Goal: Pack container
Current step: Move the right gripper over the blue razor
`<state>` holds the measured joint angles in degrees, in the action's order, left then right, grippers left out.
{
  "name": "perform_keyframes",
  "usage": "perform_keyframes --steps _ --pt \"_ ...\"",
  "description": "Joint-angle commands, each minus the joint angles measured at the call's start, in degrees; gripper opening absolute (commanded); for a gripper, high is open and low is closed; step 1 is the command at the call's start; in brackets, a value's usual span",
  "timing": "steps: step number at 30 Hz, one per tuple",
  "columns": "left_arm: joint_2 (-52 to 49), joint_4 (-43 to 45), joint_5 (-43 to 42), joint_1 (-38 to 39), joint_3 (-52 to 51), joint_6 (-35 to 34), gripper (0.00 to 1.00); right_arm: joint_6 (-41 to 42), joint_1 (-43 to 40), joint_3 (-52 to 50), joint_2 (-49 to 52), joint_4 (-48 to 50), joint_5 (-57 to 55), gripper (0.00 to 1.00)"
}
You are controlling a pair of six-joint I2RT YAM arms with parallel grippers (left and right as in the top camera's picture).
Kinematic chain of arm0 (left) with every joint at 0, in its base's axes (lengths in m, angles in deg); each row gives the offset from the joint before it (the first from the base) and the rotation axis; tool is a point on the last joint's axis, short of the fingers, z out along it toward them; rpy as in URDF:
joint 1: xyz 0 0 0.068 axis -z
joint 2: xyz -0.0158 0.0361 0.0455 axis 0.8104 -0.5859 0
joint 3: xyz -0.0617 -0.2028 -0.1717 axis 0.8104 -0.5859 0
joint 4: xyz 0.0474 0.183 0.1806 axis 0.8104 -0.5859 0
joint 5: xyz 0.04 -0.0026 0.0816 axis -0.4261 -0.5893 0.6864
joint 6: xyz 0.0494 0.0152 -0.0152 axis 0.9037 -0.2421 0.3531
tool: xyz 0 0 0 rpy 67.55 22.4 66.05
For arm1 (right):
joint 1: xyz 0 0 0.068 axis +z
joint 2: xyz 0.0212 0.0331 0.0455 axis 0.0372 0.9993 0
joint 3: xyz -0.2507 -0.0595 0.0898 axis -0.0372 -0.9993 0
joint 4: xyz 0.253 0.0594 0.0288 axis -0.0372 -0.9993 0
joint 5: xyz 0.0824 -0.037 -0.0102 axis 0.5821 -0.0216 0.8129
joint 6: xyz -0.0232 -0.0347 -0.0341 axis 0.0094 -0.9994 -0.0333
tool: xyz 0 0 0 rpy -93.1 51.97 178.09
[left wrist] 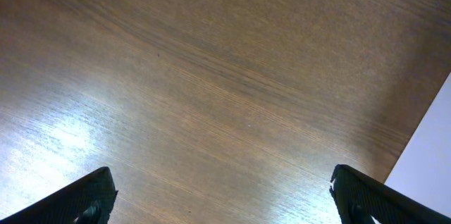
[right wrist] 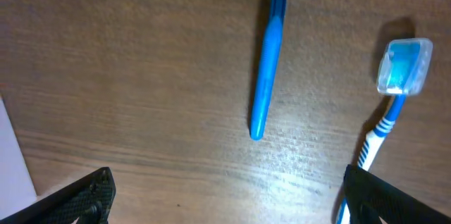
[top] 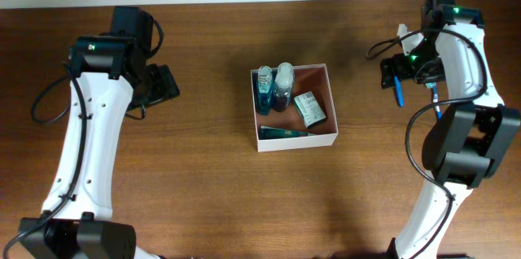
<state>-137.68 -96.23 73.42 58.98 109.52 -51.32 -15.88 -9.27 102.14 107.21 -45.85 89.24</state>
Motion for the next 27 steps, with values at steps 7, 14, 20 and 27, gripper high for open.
perform_keyframes --steps 7,14,20,27 --pt "-0.4 0.1 0.4 -0.1 -0.2 -0.5 0.99 -1.4 0.1 -0.2 0.9 1.5 1.5 0.99" --pt "-0.4 0.1 0.4 -0.1 -0.2 -0.5 0.99 -1.4 0.1 -2.2 0.9 4.4 1.3 0.99" --pt "-0.4 0.1 0.4 -0.1 -0.2 -0.5 0.99 0.3 0.1 -4.9 0.9 7.7 -1.0 0.99" --pt "-0.4 0.1 0.4 -0.1 -0.2 -0.5 0.99 0.3 0.1 -8.3 0.9 10.6 -1.1 0.98"
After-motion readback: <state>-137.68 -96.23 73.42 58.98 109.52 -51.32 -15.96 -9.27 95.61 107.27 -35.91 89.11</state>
